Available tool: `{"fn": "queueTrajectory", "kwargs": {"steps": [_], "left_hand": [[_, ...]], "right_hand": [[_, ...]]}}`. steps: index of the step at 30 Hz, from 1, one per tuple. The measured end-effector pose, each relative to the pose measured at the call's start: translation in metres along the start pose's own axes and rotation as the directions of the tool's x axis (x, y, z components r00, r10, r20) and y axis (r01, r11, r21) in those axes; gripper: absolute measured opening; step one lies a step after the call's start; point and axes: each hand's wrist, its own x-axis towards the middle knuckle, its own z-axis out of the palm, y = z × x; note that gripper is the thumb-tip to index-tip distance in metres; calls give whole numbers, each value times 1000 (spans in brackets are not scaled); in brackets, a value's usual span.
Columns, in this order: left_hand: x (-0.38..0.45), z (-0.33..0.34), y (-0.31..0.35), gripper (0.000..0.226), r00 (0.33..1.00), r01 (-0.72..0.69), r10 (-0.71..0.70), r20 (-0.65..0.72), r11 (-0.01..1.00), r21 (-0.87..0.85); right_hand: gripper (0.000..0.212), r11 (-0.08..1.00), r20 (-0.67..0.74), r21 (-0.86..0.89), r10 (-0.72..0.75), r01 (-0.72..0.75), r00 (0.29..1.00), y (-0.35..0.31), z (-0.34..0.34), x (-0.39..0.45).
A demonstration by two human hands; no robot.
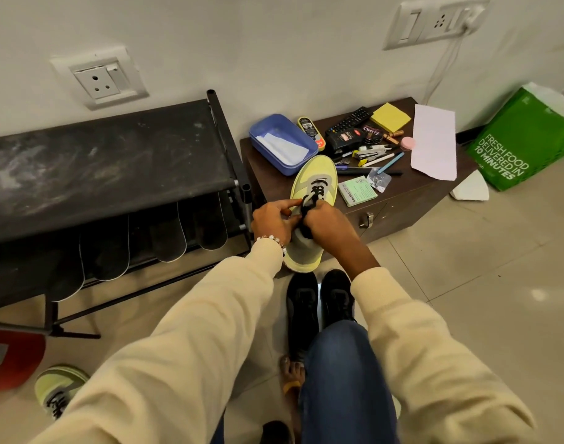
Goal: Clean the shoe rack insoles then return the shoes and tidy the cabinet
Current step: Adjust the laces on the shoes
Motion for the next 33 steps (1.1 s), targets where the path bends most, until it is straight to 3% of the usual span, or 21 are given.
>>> {"fn": "queueTrajectory", "kwargs": {"steps": [4,8,10,13,16,19,22,26,28,30,31,33], "left_hand": [[2,-1,0,32,1000,10,-10,9,1000,-1],[3,0,-1,35,1000,19,-19,15,1000,8],[3,0,-1,36,999,31,-31,12,1000,4],[4,0,-1,37,999,53,-53,9,999,-5],[4,0,0,37,998,59,-58,5,998,-28],[3,0,1,32,998,66,-66,6,997,-40],[3,-1,1,33,997,76,-76,2,996,-51],[2,0,1,33,995,95,-96,-5,995,-41],[0,1,2,30,993,116,-116,-16,993,-5],[-2,0,4,28,990,138,-136,-32,988,64],[-3,1,6,28,987,158,-155,-41,983,92],[-7,4,9,31,974,225,-219,-58,965,133]], "right_hand": [[31,972,41,-227,-59,67,997,4,-3,11],[36,864,243,-488,3,119,970,4,-8,14],[31,868,282,-464,-46,178,958,3,-11,12],[29,961,287,-245,-52,126,956,9,-26,4],[30,985,113,-174,33,-13,993,2,-31,-1],[23,985,3,-173,-7,8,1000,-11,-16,-4],[14,996,159,-73,-42,54,986,-8,-8,-8],[22,973,318,-176,-89,151,944,5,-13,-2],[25,986,314,-93,-104,140,944,10,-17,0],[26,982,97,191,-33,14,995,15,-14,-2],[22,913,-56,402,96,-66,994,15,-12,-6],[19,705,-213,685,433,-183,876,11,0,-16]]}}
